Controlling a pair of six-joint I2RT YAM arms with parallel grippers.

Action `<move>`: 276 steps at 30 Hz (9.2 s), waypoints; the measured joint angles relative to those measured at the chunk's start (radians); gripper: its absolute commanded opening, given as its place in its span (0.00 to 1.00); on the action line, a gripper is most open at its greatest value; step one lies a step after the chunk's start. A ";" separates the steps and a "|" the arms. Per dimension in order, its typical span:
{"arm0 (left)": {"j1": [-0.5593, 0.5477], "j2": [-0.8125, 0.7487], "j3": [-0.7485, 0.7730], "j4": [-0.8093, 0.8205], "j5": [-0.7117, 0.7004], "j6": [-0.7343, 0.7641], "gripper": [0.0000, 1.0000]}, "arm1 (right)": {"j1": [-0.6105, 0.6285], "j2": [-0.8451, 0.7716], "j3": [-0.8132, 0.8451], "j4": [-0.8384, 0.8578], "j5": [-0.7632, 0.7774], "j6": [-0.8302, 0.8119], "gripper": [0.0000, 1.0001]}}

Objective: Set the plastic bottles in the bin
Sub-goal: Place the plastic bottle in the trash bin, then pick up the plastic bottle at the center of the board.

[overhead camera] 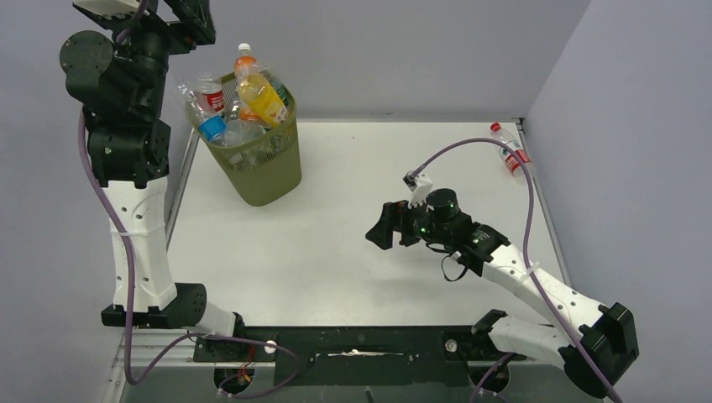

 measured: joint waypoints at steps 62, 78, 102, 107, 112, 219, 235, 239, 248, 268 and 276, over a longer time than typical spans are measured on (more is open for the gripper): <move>-0.632 0.125 -0.552 -0.068 0.257 -0.237 0.90 | -0.837 1.034 0.975 -0.147 0.403 -0.549 0.98; -0.718 0.351 -0.221 -0.333 0.199 -0.186 0.90 | -0.930 1.098 1.028 -0.175 0.396 -0.557 0.98; -0.743 0.499 0.065 -0.543 0.128 -0.158 0.90 | -0.949 1.279 1.067 -0.147 0.225 -0.480 0.95; -0.743 0.499 0.065 -0.557 0.115 -0.157 0.90 | -0.920 1.267 1.037 -0.124 0.262 -0.445 0.88; -0.745 0.499 0.063 -0.564 0.098 -0.158 0.90 | -0.842 1.260 1.014 -0.095 0.315 -0.381 0.78; -0.559 -0.196 -0.928 -0.087 0.079 -0.446 0.87 | 0.322 0.143 0.235 0.109 0.260 -0.191 0.55; -0.556 -0.143 -0.936 -0.040 0.132 -0.501 0.44 | 0.343 0.154 0.233 0.135 0.320 -0.206 0.55; -0.550 -0.125 -0.935 -0.035 0.149 -0.501 0.43 | 0.342 0.161 0.233 0.126 0.331 -0.206 0.56; -0.551 -0.094 -0.895 -0.048 0.163 -0.481 0.41 | 0.340 0.161 0.233 0.124 0.356 -0.204 0.72; -0.532 -0.043 -0.761 -0.117 0.148 -0.394 0.38 | 0.343 0.148 0.233 0.143 0.343 -0.223 0.98; -0.519 -0.043 -0.726 -0.135 0.144 -0.376 0.38 | 0.343 0.093 0.233 0.118 0.349 -0.219 0.98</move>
